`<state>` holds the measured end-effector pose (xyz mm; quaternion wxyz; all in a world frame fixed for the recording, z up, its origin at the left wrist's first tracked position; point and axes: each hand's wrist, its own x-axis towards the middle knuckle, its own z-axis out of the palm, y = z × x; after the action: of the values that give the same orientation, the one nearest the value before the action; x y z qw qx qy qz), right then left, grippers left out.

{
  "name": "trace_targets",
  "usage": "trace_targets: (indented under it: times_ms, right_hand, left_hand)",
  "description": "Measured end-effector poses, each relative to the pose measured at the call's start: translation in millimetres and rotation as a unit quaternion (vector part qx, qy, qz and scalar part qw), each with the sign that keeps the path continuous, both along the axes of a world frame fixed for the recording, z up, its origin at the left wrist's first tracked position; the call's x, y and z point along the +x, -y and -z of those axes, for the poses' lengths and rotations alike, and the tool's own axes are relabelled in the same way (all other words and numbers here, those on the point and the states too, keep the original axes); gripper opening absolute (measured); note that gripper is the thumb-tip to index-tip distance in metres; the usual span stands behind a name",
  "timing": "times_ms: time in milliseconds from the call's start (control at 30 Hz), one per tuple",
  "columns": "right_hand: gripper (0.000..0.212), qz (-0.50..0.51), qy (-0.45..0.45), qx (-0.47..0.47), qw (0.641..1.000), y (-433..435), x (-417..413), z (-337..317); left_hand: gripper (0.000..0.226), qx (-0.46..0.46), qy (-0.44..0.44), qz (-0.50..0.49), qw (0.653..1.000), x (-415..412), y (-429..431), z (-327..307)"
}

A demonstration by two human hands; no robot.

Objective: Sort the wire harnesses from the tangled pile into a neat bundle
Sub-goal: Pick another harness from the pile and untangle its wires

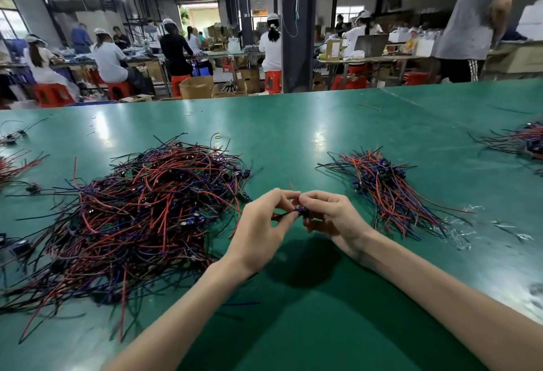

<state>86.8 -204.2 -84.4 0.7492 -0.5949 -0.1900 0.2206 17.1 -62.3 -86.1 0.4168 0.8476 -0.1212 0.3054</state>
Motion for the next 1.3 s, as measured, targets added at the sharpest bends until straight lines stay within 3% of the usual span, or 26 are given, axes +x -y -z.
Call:
trace_targets:
  times_ms: [433,700,933,1133,1300]
  right_hand:
    - [0.008,0.017,-0.045,0.07,0.996,6,8,1]
    - [0.013,0.004,-0.06,0.114,0.992,9,12,-3]
    - [0.029,-0.007,-0.067,0.12,0.99,11,13,-5]
    - [0.021,0.016,-0.01,0.077,0.997,13,13,-4]
    - [0.013,0.019,-0.009,0.075,0.997,12,12,-4]
  left_hand:
    - [0.004,-0.003,-0.054,-0.043,0.998,-6,0,5]
    - [0.004,0.005,-0.058,-0.055,0.997,-4,-4,7]
    - [0.005,0.009,-0.057,-0.06,0.997,-3,-6,10]
    - [0.045,-0.035,-0.08,-0.018,0.996,-3,-6,8]
    - [0.027,-0.023,-0.067,0.001,0.997,-5,-2,5]
